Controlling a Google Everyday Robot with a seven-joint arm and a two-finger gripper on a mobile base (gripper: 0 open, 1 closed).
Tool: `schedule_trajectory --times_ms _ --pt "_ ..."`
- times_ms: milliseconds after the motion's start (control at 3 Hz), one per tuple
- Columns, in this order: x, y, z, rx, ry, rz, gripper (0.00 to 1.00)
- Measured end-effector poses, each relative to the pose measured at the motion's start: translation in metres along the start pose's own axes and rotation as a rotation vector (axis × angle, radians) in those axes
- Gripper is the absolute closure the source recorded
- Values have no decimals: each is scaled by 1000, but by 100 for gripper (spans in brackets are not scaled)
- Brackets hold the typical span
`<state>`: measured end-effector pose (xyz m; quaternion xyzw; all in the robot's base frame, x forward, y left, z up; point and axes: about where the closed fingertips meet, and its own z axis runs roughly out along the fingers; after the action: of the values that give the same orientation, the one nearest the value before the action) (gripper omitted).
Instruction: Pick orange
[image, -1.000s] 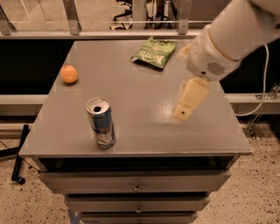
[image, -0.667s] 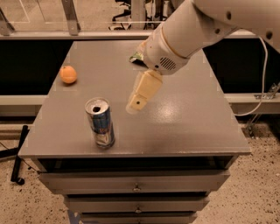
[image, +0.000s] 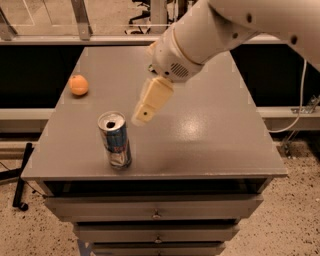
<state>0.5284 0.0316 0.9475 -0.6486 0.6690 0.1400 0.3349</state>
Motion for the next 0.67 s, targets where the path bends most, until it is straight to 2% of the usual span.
schedule_trajectory --times_ms 333,667 --pt "-48 -21 30 7 -115 -47 0" --pt "-91 -45 73 -5 -223 -85 0"
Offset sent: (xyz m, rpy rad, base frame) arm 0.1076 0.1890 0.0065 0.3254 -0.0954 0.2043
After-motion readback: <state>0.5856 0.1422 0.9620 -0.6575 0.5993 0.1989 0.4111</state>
